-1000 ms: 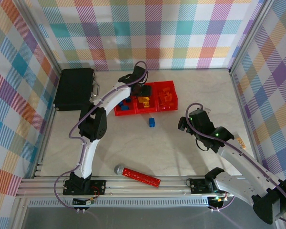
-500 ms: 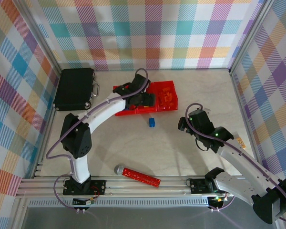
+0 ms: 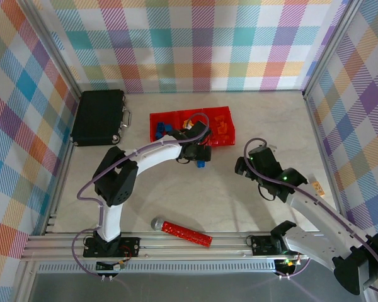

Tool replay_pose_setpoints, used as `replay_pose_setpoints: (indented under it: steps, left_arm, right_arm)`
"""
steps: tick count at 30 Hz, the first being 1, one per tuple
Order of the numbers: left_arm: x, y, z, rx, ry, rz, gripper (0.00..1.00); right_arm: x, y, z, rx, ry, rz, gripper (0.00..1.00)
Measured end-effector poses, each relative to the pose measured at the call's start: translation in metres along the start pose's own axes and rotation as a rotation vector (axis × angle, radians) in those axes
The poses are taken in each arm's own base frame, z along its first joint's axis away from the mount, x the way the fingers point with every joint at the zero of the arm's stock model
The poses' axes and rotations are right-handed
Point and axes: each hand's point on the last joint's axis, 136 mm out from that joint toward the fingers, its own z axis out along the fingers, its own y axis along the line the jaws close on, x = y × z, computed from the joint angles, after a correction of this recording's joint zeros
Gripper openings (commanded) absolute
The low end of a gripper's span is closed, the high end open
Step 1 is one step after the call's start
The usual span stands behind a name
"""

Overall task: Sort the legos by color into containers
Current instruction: Pick up the lego from the center of the table.

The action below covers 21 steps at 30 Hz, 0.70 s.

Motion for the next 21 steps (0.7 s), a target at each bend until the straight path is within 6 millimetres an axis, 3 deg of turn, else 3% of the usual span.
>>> replay_pose_setpoints:
  steps: [6, 12, 21]
  left_arm:
    - [0.014, -0.001, 0.026, -0.041, 0.038, -0.041, 0.92]
    - [0.016, -0.01, 0.032, -0.037, 0.038, -0.062, 0.92]
    - [0.012, -0.02, 0.039, 0.002, 0.025, -0.103, 0.8]
  right_arm:
    - [-0.003, -0.002, -0.002, 0.001, -0.012, 0.007, 0.99]
    - [-0.003, -0.002, -0.002, 0.001, -0.013, 0.004, 0.99]
    - [-0.003, -0.002, -0.002, 0.002, -0.013, 0.006, 0.99]
